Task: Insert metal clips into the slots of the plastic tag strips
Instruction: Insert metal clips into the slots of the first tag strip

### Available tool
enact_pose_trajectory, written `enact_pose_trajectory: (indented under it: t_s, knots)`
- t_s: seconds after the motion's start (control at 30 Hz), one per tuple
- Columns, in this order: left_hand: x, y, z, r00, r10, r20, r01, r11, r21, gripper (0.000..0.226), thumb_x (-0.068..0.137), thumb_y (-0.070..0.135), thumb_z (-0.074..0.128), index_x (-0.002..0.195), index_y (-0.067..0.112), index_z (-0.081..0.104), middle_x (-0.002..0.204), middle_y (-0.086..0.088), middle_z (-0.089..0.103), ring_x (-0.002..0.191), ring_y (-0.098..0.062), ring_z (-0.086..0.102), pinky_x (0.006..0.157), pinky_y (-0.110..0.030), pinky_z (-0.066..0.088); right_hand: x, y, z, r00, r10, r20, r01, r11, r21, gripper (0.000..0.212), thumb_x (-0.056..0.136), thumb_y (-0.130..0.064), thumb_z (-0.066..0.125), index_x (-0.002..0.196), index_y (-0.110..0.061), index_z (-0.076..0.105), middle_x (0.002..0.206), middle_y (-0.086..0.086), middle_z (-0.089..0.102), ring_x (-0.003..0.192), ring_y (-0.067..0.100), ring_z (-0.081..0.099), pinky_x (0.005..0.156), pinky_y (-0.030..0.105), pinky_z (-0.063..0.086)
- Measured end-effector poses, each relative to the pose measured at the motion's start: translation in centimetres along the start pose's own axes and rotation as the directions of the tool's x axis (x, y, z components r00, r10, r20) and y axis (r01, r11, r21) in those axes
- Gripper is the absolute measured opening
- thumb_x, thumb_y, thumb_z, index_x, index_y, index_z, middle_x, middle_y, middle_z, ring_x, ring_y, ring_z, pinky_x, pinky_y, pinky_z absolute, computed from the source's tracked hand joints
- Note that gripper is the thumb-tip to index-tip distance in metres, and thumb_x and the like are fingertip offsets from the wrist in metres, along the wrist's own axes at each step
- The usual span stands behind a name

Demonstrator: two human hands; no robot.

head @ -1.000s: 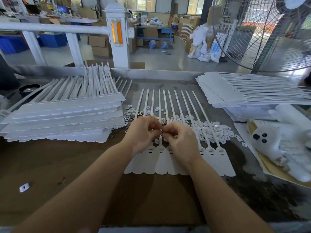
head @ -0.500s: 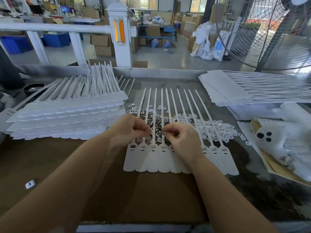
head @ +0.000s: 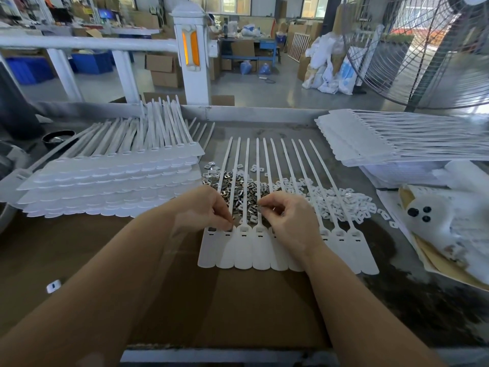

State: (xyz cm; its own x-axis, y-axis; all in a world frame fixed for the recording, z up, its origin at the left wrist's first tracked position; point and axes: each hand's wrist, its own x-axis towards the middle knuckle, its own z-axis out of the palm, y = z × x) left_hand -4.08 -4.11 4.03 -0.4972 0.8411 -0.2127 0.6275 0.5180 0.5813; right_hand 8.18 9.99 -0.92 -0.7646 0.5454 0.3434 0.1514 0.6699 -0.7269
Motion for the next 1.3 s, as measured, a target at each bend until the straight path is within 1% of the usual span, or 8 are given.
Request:
enact_pose_trajectory:
  t_s: [0.23, 0.5, 0.63, 0.73, 0.8, 1.1, 1.2, 1.3]
  knots:
    - [0.1, 0.3, 0.4, 0.99, -0.108, -0.09, 0.103, 0.993, -0.058, 0.005, 0.074, 0.021, 0.077, 0.073, 0.024, 0.073, 0.077, 0.006, 0.068, 0.076, -0.009, 0.06, 0.065, -0.021, 0.046, 0.0, 0.0, 0.0, 1.0, 0.0, 0.004, 0.0, 1.0, 0.012, 0.013, 0.085, -0.015, 0.065, 0.095, -0.021, 0.072, 0.088, -0.008, 0.069, 0.078, 0.007, 0.06, 0.079, 0.029, 0.053]
    - [0.2, 0.3, -0.3, 0.986, -0.137, -0.096, 0.117, 0.975, -0.189, 0.006, 0.082, 0.008, 0.069, 0.083, 0.01, 0.074, 0.061, -0.001, 0.066, 0.045, 0.0, 0.052, 0.047, -0.012, 0.04, 0.0, 0.1, 0.1, 1.0, -0.002, -0.002, 0.003, 0.998, 0.057, 0.013, 0.084, -0.013, 0.065, 0.091, -0.021, 0.073, 0.082, -0.013, 0.066, 0.077, 0.003, 0.06, 0.077, 0.027, 0.054]
    - [0.9, 1.3, 1.3, 0.962, -0.047, -0.27, -0.002, 0.984, -0.179, 0.016, 0.088, 0.012, 0.063, 0.1, 0.015, 0.073, 0.08, 0.006, 0.068, 0.074, -0.009, 0.062, 0.063, -0.014, 0.047, 0.0, 0.2, 0.1, 1.0, 0.008, -0.001, -0.008, 0.989, 0.146, 0.015, 0.084, -0.01, 0.065, 0.086, -0.023, 0.072, 0.078, -0.015, 0.066, 0.075, 0.005, 0.062, 0.072, 0.034, 0.056]
    - [1.5, 2.2, 2.7, 0.969, 0.027, -0.246, -0.085, 0.969, -0.231, 0.025, 0.089, 0.01, 0.06, 0.112, 0.014, 0.069, 0.103, 0.003, 0.07, 0.094, -0.009, 0.064, 0.084, -0.023, 0.051, 0.1, 0.5, 0.1, 1.0, 0.008, 0.007, -0.009, 0.981, 0.193, 0.017, 0.084, -0.009, 0.063, 0.088, -0.023, 0.071, 0.083, -0.009, 0.069, 0.08, 0.008, 0.064, 0.075, 0.037, 0.056]
    - [1.8, 2.5, 3.1, 0.967, 0.039, -0.252, -0.114, 0.951, -0.289, 0.025, 0.087, 0.008, 0.063, 0.11, 0.014, 0.071, 0.101, 0.002, 0.071, 0.094, -0.007, 0.064, 0.087, -0.023, 0.049, 0.2, 0.6, 0.1, 1.0, 0.004, -0.001, -0.004, 0.975, 0.221, 0.017, 0.084, -0.006, 0.063, 0.087, -0.021, 0.071, 0.083, -0.007, 0.069, 0.083, 0.008, 0.065, 0.078, 0.037, 0.056]
    - [2.2, 1.7, 3.4, 0.936, -0.037, -0.351, -0.116, 0.906, -0.406, 0.009, 0.083, 0.014, 0.069, 0.086, 0.022, 0.072, 0.077, 0.003, 0.069, 0.067, -0.009, 0.06, 0.06, -0.025, 0.05, 0.2, 0.3, -0.1, 0.999, 0.027, -0.044, -0.014, 0.961, 0.276, 0.018, 0.084, -0.003, 0.063, 0.084, -0.02, 0.068, 0.08, -0.004, 0.07, 0.079, 0.007, 0.066, 0.077, 0.033, 0.056]
    - [2.3, 1.3, 3.4, 0.932, -0.054, -0.359, -0.108, 0.903, -0.417, 0.015, 0.085, 0.014, 0.067, 0.081, 0.029, 0.068, 0.077, 0.004, 0.069, 0.07, -0.008, 0.061, 0.057, -0.017, 0.045, 0.1, 0.2, -0.2, 0.997, 0.047, -0.06, -0.03, 0.969, 0.247, 0.013, 0.084, -0.003, 0.062, 0.086, -0.015, 0.068, 0.081, -0.002, 0.069, 0.08, 0.009, 0.065, 0.078, 0.034, 0.055]
    - [2.1, 1.1, 3.2, 0.938, -0.04, -0.344, -0.111, 0.907, -0.407, 0.017, 0.086, 0.013, 0.066, 0.079, 0.029, 0.066, 0.072, 0.006, 0.067, 0.054, 0.0, 0.057, 0.045, -0.01, 0.042, 0.2, 0.1, -0.1, 0.998, 0.034, -0.055, -0.023, 0.981, 0.191, 0.012, 0.084, -0.006, 0.063, 0.089, -0.014, 0.07, 0.082, -0.002, 0.069, 0.082, 0.012, 0.065, 0.078, 0.038, 0.055]
